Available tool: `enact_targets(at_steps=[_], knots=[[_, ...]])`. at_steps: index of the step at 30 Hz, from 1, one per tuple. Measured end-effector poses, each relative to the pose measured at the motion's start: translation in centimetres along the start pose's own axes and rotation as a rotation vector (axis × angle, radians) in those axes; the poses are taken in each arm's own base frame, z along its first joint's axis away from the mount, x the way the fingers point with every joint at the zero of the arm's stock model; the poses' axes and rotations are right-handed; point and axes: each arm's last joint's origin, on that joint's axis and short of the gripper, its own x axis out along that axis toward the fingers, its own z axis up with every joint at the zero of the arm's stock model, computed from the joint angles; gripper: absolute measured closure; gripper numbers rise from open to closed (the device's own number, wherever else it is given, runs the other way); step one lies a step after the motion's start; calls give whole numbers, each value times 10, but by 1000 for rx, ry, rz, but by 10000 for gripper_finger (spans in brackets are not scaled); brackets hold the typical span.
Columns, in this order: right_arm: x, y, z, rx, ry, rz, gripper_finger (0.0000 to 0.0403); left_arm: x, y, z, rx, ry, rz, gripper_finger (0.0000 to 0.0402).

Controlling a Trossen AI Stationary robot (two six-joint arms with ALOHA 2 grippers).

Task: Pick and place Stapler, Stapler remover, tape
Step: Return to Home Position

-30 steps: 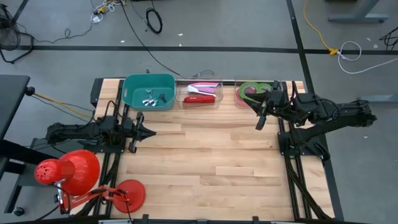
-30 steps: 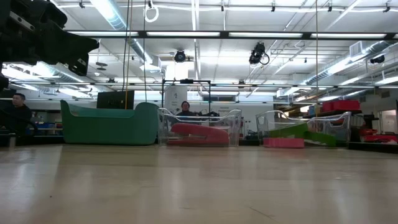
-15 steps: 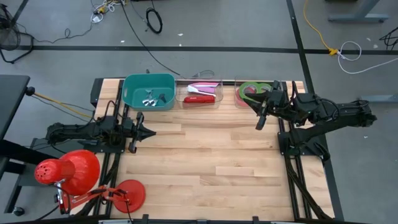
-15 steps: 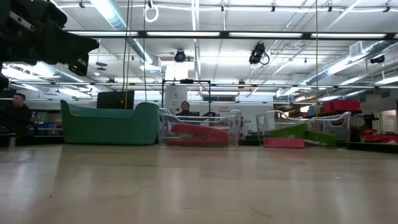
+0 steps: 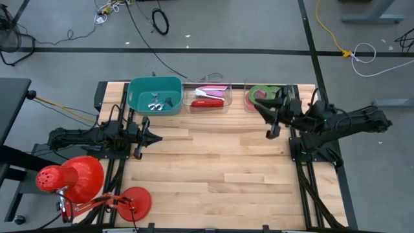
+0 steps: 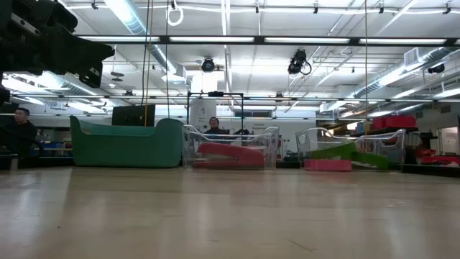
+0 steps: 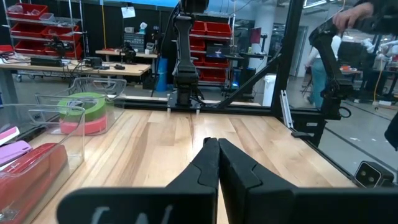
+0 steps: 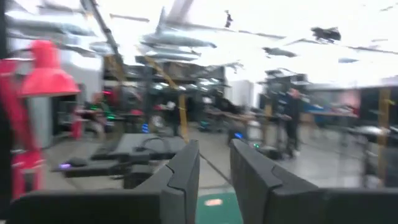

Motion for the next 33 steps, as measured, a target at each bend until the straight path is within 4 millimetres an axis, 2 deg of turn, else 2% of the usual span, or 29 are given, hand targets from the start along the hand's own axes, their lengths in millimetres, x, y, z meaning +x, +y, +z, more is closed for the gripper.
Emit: enact_targets(at_steps=[7, 19, 26, 33], knots=[[-28, 0, -40, 12, -71, 162, 312, 0, 0, 0, 1, 0, 0, 394], [-73, -10, -108, 7, -68, 152, 312, 0, 0, 0, 1, 0, 0, 394], [-92, -20, -130, 1, -86, 98, 312, 0, 0, 0, 0, 1, 0, 394], [-98, -27, -140, -19, -71, 55, 312, 0, 0, 0, 1, 1, 0, 394]])
